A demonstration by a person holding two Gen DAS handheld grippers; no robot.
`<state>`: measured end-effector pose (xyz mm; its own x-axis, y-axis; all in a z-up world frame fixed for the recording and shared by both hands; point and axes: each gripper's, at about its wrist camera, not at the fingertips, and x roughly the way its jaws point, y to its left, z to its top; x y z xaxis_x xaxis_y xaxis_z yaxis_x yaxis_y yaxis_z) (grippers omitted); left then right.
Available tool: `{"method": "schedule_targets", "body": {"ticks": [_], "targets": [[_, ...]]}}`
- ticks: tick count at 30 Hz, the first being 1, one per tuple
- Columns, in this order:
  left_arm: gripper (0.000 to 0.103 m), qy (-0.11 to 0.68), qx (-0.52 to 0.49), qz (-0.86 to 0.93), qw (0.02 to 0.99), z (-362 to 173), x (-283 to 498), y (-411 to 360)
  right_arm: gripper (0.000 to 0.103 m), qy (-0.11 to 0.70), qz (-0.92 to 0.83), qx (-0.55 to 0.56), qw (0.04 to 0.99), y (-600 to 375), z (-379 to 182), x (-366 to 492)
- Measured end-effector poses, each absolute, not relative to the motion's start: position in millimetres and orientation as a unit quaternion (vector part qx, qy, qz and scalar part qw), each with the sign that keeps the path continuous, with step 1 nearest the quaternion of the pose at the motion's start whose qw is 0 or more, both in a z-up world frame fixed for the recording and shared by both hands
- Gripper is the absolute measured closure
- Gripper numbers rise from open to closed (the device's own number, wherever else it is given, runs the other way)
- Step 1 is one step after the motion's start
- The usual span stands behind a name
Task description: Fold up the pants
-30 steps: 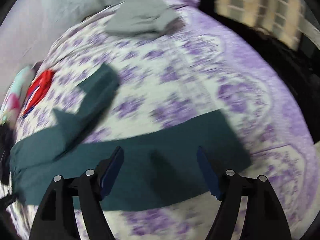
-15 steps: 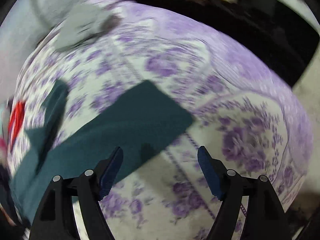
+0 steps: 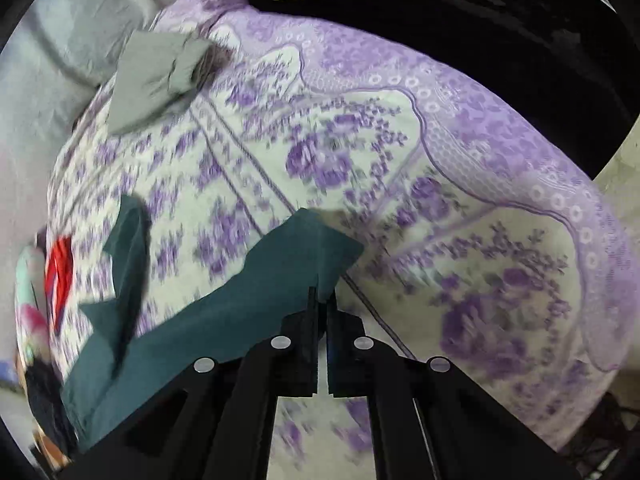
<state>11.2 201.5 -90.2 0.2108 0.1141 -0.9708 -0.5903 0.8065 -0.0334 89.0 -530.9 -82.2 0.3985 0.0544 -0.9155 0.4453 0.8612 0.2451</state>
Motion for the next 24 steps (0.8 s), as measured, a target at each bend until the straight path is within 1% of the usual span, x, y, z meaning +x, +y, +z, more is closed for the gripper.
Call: {"method": "schedule_targets", "body": {"ticks": [1, 2, 3, 4, 5, 7, 8, 9, 10, 11, 12, 14, 17, 23, 24], "targets": [[0.094, 0.59, -0.194, 0.24, 0.746, -98, 4, 202, 0.098, 0.549, -0.125, 0.217, 0.797, -530, -88, 87], [0.092, 0.598, -0.186, 0.247, 0.74, -102, 1, 191, 0.086, 0.565, -0.147, 0.183, 0.791, -530, -98, 86], [0.086, 0.607, -0.182, 0.253, 0.731, -107, -4, 186, 0.064, 0.575, -0.18, 0.157, 0.782, -533, -107, 85], [0.082, 0.616, -0.174, 0.264, 0.722, -110, -6, 186, 0.061, 0.577, -0.221, 0.14, 0.773, -538, -110, 86], [0.08, 0.613, -0.164, 0.269, 0.725, -106, -6, 184, 0.061, 0.561, -0.237, 0.14, 0.78, -540, -104, 85], [0.071, 0.587, -0.117, 0.289, 0.747, -85, -9, 173, 0.06, 0.526, -0.226, 0.111, 0.812, -528, -86, 93], [0.066, 0.572, -0.095, 0.294, 0.759, -75, -6, 168, 0.054, 0.503, -0.203, 0.082, 0.836, -515, -74, 102], [0.054, 0.553, -0.083, 0.286, 0.778, -63, -2, 163, 0.046, 0.489, -0.18, 0.069, 0.851, -504, -68, 110], [0.041, 0.53, -0.084, 0.269, 0.8, -52, 2, 156, 0.046, 0.48, -0.151, 0.062, 0.862, -492, -65, 121], [0.036, 0.517, -0.09, 0.256, 0.812, -46, 5, 152, 0.046, 0.479, -0.122, 0.062, 0.867, -480, -64, 133], [0.033, 0.502, -0.103, 0.235, 0.826, -41, 12, 145, 0.046, 0.481, -0.082, 0.07, 0.87, -463, -66, 151], [0.033, 0.499, -0.121, 0.201, 0.834, -42, 24, 133, 0.046, 0.477, -0.028, 0.083, 0.874, -435, -68, 183], [0.032, 0.506, -0.136, 0.155, 0.838, -59, 50, 103, 0.046, 0.476, 0.025, 0.081, 0.875, -396, -74, 236], [0.032, 0.535, -0.132, 0.117, 0.826, -99, 89, 68, 0.046, 0.52, 0.064, 0.084, 0.848, -356, -108, 337], [0.032, 0.538, -0.129, 0.116, 0.825, -103, 88, 65, 0.049, 0.528, 0.071, 0.089, 0.841, -353, -114, 346]]}}
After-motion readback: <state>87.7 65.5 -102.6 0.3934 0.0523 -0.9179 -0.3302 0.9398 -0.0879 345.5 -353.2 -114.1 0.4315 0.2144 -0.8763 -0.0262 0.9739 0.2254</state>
